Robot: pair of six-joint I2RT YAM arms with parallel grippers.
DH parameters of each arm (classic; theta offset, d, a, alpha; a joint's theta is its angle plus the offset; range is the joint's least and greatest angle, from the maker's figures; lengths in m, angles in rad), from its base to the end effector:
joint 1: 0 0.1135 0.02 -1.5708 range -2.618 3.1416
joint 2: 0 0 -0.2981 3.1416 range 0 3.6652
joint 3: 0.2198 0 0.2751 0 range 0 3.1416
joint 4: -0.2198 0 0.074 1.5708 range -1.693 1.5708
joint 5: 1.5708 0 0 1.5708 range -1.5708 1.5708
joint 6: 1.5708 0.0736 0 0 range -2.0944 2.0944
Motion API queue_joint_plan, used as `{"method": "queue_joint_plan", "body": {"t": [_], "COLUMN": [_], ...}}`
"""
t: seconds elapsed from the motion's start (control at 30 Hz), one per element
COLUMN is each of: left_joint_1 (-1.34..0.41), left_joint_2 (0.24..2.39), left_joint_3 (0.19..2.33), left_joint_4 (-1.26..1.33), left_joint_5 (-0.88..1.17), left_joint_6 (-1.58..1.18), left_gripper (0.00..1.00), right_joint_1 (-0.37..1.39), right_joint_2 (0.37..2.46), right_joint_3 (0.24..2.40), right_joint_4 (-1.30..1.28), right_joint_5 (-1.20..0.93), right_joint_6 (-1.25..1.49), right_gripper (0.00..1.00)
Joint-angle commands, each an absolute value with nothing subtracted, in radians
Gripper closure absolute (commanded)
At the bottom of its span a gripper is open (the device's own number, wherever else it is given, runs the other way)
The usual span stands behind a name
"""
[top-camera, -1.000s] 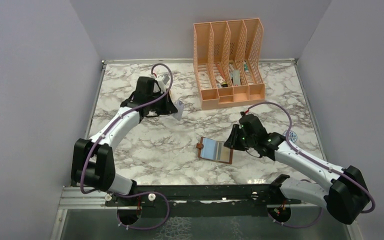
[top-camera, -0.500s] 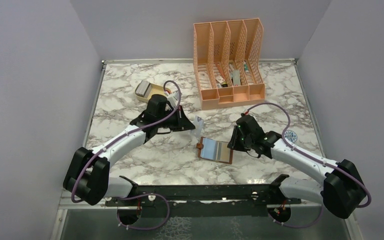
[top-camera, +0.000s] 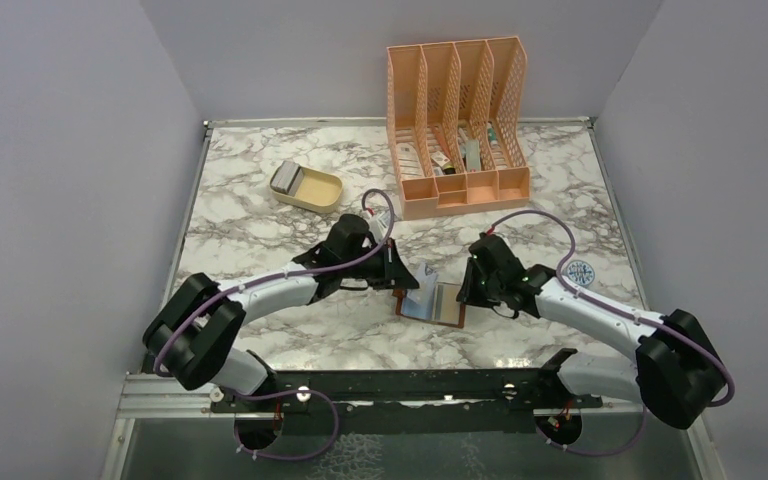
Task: Put the credit cards into the card holder
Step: Insert the credit card into the card holder.
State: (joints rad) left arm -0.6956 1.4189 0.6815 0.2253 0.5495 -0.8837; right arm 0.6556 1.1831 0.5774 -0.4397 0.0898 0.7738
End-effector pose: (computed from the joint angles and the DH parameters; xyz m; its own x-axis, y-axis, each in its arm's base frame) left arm 0.2311 -0.2430 0.2050 -0.9313 -0.0814 -0.3551 0.2775 0.4729 -0.8362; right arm 0.1911 0.1387 0.1585 -0.8899 0.1937 -0.4130 0.0705 0.9529 0.2950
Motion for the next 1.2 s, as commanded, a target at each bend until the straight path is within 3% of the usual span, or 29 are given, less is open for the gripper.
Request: {"method": "queue_joint_plan", "body": {"t": [0.0,1.17], "left_joint_1": [-0.718,-0.771], "left_joint_2": [1.468,1.656], "left_joint_3": [0.673,0.615], "left_joint_4": [0.287,0.400], "left_joint_5": [0.514,0.435], "left_joint_6": [-0.912,-0.987], "left_gripper": [1.00,1.00], "right_joint_1": [0.663,0.663], "right_joint_2": [1.203,1.214], "right_joint_3": [0.567,0.514], "right_joint_4": [-0.388,-0.356], "right_joint_5": [0.124,0.121], "right_joint_6": [0.763,0.764], "right_gripper": [0.78,0.82]}}
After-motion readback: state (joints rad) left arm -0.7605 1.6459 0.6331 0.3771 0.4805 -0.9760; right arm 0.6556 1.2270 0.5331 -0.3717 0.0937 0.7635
